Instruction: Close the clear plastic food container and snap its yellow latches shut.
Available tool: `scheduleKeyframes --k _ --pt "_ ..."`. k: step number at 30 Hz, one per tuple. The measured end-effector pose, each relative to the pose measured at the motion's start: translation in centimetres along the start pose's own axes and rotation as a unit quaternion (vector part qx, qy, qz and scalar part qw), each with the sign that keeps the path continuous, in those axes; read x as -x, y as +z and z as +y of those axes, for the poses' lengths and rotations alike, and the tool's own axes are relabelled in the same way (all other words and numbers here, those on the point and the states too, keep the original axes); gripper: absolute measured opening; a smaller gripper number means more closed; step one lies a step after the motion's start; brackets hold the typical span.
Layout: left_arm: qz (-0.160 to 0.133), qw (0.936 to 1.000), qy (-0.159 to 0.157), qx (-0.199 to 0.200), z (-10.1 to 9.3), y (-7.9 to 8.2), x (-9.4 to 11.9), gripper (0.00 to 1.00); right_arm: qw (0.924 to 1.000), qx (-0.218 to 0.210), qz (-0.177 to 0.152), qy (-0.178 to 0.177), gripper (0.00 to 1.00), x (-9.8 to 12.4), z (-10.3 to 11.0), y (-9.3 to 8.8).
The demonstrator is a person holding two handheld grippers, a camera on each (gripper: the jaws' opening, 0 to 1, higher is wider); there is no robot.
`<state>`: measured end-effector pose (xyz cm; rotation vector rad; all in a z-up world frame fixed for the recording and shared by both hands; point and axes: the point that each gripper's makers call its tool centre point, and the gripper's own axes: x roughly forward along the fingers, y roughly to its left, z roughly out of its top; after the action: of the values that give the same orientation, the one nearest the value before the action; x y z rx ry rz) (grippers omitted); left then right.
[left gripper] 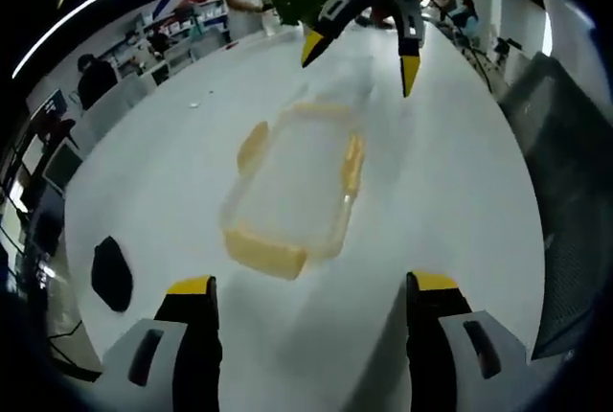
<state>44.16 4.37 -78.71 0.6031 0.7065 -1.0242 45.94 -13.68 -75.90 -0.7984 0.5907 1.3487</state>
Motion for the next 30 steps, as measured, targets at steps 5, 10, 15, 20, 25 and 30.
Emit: scheduleKeyframes --k 5,10,15,20,25,30 --pt "0.006 0.9999 -0.001 -0.01 0.6 -0.3 -0.1 0.78 0.9999 0.01 0.009 0.01 0.75 -0.4 -0.1 -0.1" --pt "0.008 0.9996 -0.003 -0.027 1.0 -0.1 -0.2 0.77 0.9996 0.014 0.012 0.02 0.74 -0.9 -0.6 0.0" --pt "0.011 0.9991 -0.002 -0.041 1.8 0.1 -0.4 0.76 0.9991 0.026 0.019 0.029 0.73 -1.3 -1.2 0.3" --pt "0.017 0.9976 -0.011 -0.066 2.3 0.1 -0.4 0.77 0.9984 0.036 0.031 0.03 0.7 -1.5 -2.1 0.2" --pt "0.019 0.997 -0.015 -0.073 2.7 0.3 -0.5 0.76 0.9975 0.045 0.039 0.039 0.68 -1.9 -2.2 0.0" --pt "0.026 0.9955 -0.023 -0.088 2.7 0.2 -0.8 0.75 0.9963 0.047 0.052 0.049 0.66 -2.3 -2.2 -0.4"
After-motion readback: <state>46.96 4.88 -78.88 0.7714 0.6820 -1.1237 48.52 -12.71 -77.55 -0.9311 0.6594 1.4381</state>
